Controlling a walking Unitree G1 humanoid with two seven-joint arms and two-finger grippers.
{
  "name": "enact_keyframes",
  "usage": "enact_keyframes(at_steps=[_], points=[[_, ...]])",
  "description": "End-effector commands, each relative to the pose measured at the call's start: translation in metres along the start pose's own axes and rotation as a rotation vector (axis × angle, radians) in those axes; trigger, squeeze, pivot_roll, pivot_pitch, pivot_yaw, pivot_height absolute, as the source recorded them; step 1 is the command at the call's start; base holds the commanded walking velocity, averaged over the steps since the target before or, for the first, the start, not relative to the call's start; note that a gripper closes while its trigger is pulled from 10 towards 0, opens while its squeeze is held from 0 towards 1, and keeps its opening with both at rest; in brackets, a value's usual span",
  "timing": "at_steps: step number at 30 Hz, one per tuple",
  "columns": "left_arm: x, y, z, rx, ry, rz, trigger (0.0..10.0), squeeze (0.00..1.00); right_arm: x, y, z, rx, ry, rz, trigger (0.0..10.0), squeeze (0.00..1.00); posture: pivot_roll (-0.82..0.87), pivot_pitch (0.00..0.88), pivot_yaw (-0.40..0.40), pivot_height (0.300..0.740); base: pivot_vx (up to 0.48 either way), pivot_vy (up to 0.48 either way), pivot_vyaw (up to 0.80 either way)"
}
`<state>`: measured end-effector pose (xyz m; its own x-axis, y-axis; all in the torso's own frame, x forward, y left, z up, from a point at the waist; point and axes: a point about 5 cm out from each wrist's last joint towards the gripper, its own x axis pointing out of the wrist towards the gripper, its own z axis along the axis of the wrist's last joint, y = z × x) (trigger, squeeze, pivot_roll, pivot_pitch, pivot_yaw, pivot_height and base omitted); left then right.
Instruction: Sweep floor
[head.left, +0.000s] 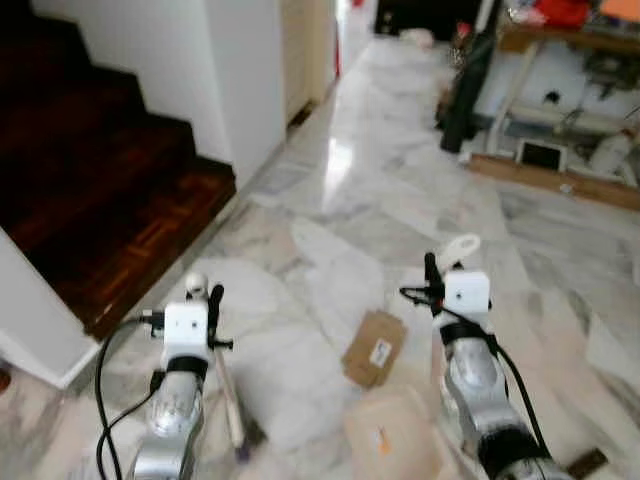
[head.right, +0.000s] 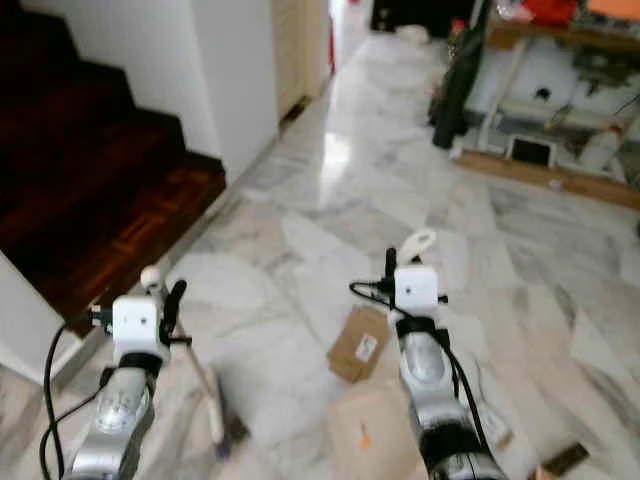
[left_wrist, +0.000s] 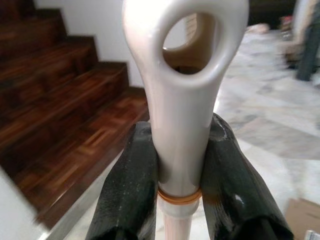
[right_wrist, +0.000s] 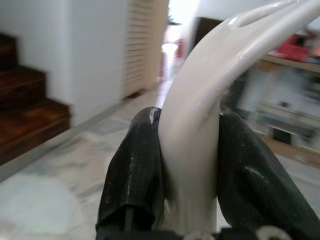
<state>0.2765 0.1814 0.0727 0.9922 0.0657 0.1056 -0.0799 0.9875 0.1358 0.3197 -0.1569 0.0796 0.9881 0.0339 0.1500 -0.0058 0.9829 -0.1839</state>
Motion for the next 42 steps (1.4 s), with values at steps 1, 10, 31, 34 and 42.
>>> enact_keyframes(at_steps=[1,10,31,34,42], points=[[0.0028,0.0073,0.0067,0.029,-0.036,0.017,10.0,0.0,0.0062,0.0068,0.0115,0.036,-0.051,0.004,10.0,0.0,0.12,0.053,-0.006,0.74,0.281,0.0,0.8],[0.0028,0.0073,0.007,0.027,-0.036,0.018,10.0,0.0,0.0065,0.0077,0.0123,0.048,-0.054,0.011,10.0,0.0,0.12,0.064,-0.005,0.74,0.282,0.0,0.12],[0.0022,0.0074,0.0068,0.029,-0.037,0.017,10.0,0.0,0.0066,0.0096,0.0137,0.081,-0.059,0.017,10.0,0.0,0.12,0.063,-0.003,0.74,0.28,0.0,0.0],[0.0023,0.0072,0.007,0.029,-0.037,0.017,10.0,0.0,0.0067,0.0094,0.0137,0.083,-0.059,0.018,10.0,0.0,0.12,0.063,-0.004,0.74,0.28,0.0,0.0],[0.0023,0.0071,0.0074,0.027,-0.041,0.021,10.0,0.0,0.0099,0.0095,0.0176,0.098,-0.069,0.017,10.0,0.0,0.12,0.058,-0.005,0.74,0.279,0.0,0.0]])
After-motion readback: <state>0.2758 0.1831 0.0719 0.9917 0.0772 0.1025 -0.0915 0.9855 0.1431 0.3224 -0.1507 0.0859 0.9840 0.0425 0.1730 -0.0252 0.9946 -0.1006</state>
